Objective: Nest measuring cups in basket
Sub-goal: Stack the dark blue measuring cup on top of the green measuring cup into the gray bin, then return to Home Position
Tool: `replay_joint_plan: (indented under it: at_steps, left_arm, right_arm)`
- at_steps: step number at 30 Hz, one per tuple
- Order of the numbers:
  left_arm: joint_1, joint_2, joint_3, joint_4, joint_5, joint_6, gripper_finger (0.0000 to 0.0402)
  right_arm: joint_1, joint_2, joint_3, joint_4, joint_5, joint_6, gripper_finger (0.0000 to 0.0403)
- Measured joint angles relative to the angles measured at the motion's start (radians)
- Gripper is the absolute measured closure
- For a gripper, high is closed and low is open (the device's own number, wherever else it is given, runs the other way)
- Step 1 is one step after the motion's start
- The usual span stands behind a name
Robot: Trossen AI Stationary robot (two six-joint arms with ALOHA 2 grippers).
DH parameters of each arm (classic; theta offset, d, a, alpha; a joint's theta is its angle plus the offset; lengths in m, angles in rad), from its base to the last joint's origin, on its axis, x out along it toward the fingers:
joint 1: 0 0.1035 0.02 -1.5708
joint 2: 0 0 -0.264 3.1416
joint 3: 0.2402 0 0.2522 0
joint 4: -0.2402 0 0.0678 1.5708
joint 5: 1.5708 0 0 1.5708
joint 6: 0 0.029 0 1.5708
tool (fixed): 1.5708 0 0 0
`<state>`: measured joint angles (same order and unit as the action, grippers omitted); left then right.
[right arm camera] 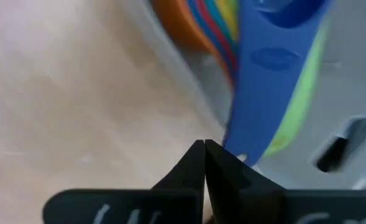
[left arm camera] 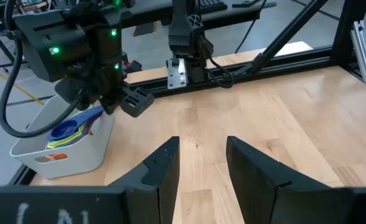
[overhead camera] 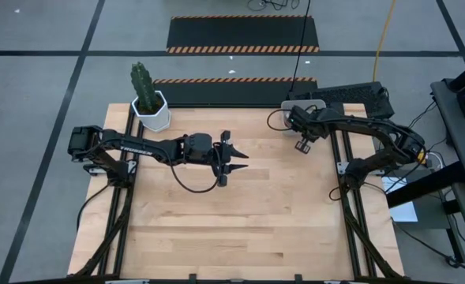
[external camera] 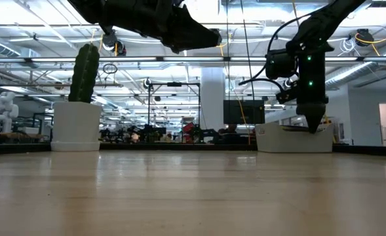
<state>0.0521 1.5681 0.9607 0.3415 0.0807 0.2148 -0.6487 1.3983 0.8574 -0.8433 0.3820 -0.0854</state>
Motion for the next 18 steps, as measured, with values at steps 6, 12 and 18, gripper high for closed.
replay_joint_plan:
  at_steps: [6, 12, 18]
  left_arm:
    - [0.006, 0.0, 0.0, -0.001, 0.0, -0.001, 0.0266]
    - [0.005, 0.0, 0.0, -0.002, 0.0, -0.007, 0.0266]
    - [0.015, -0.013, 0.0, -0.013, -0.036, -0.04, 0.0266]
  right_arm:
    - [0.0, 0.0, 0.0, 0.003, 0.144, 0.002, 0.0402]
    - [-0.018, -0.001, 0.0, 0.01, 0.139, 0.004, 0.0402]
    - [0.046, -0.134, 0.0, 0.032, -0.062, 0.11, 0.0403]
